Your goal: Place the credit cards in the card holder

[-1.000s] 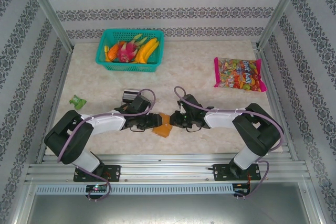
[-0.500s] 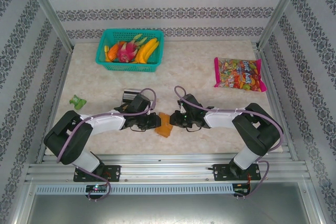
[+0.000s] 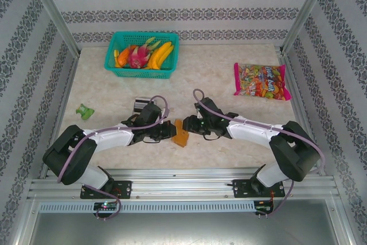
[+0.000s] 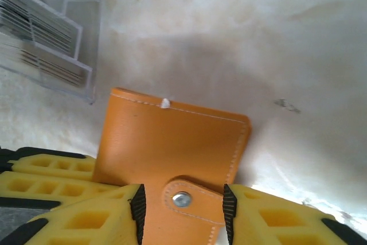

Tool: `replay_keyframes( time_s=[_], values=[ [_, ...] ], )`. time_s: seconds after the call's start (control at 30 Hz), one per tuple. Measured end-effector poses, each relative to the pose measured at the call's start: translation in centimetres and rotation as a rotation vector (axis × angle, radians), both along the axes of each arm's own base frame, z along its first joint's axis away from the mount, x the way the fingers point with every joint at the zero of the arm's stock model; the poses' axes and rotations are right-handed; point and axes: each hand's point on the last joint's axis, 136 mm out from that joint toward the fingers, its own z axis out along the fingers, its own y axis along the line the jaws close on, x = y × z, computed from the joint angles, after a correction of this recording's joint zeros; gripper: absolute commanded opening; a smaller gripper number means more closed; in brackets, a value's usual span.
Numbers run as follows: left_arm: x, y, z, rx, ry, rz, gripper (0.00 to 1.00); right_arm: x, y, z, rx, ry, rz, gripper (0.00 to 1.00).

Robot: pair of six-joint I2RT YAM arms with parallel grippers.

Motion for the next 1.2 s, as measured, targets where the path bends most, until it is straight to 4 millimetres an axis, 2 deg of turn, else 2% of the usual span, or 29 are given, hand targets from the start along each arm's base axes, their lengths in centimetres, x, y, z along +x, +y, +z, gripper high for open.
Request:
replay_keyframes(
  time_s=[0.17,0.37,0.6,0.7,0.8,1.0,1.1,1.2],
  values=[
    [0.4,-0.3,0.5,-0.03,-0.017,0.013,0.0,-0.3,0.5,-1.7,-0.046,0.04,0.011,0.48],
    [0.2,0.2,-0.3,-0.017,0.0,0.039,0.0,-0.2,1.2,-3.3,-0.109,0.091,0.02,0.49],
    [0.3,0.6,-0.5,-0.003,-0.004,0.057,0.0,-0.1,1.3,-3.5,-0.167,0.078,0.025,0.36],
    [0.2,0.8,-0.2,-0.004,-0.014,0.062,0.0,-0.1,1.2,-3.2,-0.186,0.054,0.027,0.34],
    [-0.1,0.8,0.4,-0.012,-0.032,0.06,0.0,-0.1,0.6,-2.6,-0.201,0.028,0.023,0.33],
    [0.4,1.0,1.7,-0.027,-0.078,0.079,0.0,-1.6,-4.8,-5.4,-0.398,0.096,-0.038,0.31],
    [0.4,1.1,1.7,-0.025,-0.079,0.081,0.0,-1.6,-4.8,-4.9,-0.391,0.086,-0.042,0.35],
    [0.4,1.1,1.7,-0.025,-0.078,0.081,0.0,-1.2,-4.5,-3.2,-0.327,0.051,-0.052,0.39]
  ],
)
